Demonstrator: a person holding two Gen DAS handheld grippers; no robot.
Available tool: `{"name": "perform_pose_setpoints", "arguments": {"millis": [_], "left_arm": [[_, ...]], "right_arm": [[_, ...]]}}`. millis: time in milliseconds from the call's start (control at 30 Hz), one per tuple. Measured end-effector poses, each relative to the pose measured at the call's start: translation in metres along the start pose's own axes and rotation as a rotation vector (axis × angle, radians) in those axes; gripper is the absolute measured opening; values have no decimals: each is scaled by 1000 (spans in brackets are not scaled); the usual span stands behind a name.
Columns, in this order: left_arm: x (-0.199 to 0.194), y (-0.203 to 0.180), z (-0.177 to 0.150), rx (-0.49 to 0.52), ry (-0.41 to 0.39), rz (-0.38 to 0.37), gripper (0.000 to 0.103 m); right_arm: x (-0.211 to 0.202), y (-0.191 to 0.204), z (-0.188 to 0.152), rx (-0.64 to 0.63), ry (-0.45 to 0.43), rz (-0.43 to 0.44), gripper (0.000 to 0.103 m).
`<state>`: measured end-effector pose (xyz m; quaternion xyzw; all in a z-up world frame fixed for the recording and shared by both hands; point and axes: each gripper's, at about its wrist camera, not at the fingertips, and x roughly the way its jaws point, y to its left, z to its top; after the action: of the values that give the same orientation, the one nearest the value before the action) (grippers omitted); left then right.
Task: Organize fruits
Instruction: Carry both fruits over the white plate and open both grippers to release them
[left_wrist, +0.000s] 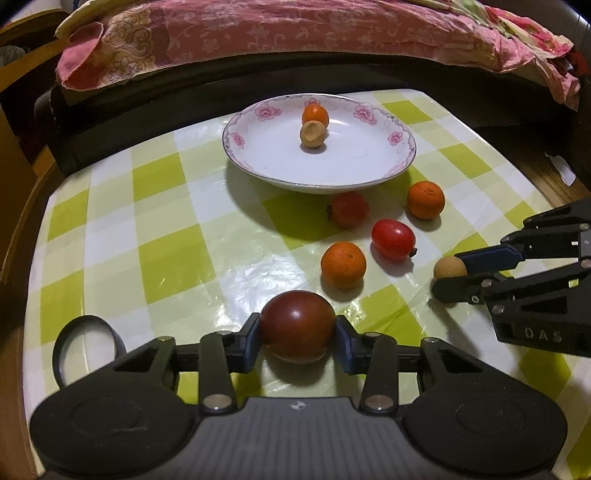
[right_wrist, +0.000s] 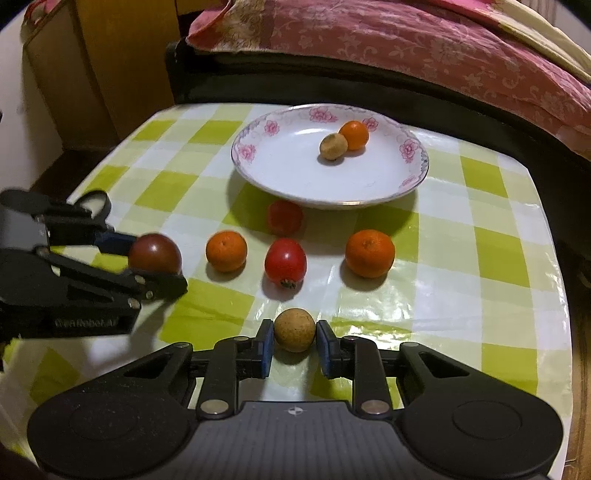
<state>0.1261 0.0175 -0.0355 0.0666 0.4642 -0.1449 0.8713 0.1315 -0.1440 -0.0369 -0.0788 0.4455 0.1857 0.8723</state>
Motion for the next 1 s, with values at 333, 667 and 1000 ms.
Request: {"name": "perform_pose_setpoints", "arguments": {"millis": [333, 667, 1000], "left_arm": [[-6, -8, 30, -3, -61, -20, 49], [2, -3, 66, -20, -105, 4, 48], [18, 5, 82, -49, -108, 11, 48]], "right_arm": [[-10, -7, 26, 39, -80, -5, 20], [-4, -17, 53, 97, -127, -39, 20], [12, -24, 67, 131, -136, -74, 21]]}}
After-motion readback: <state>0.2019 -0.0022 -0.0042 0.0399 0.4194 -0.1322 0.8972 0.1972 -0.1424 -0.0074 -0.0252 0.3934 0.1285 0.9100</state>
